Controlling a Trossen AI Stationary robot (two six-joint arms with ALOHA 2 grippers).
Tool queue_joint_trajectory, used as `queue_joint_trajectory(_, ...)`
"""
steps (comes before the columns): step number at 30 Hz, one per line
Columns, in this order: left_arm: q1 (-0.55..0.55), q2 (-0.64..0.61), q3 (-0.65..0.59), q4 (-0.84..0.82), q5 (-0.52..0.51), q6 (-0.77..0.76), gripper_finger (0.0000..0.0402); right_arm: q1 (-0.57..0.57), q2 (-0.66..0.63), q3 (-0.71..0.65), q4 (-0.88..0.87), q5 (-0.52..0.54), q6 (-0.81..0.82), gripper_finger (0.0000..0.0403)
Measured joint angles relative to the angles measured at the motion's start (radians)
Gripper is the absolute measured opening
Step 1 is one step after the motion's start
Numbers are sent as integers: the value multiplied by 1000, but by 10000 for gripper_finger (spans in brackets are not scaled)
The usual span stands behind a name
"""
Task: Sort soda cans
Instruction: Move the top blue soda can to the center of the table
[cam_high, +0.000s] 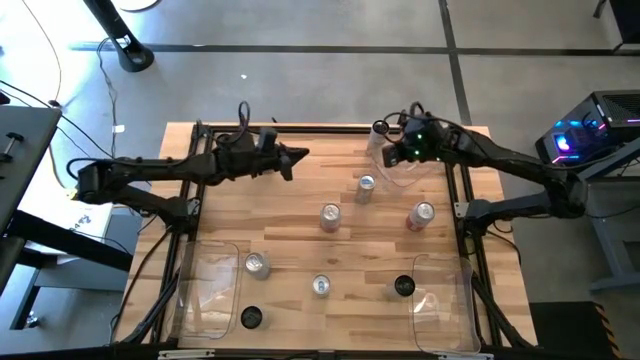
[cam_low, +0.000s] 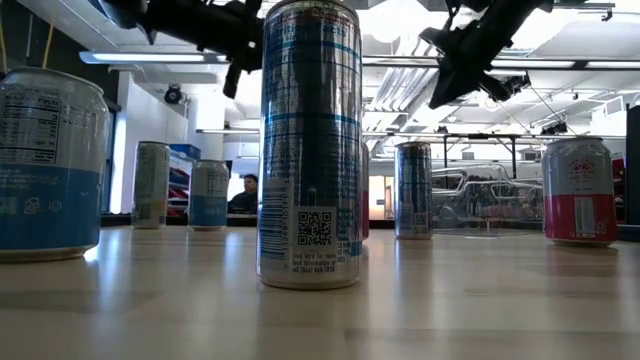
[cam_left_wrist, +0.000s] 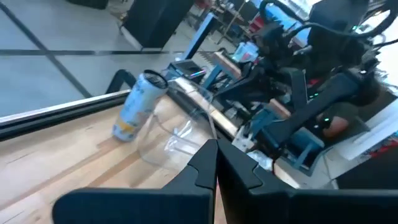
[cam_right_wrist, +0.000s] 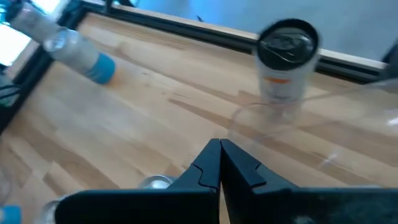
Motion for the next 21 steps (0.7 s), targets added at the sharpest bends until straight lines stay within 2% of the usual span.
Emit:
queue_joint_trajectory(11, -2, -4, 0, -63, -16, -2, 0, -41, 2, 0, -36, -5, 22, 0)
queue_joint_trajectory(21, -2, -4, 0, -63, -20, -1, 0, -37, 79, 0, -44, -135, -9, 0)
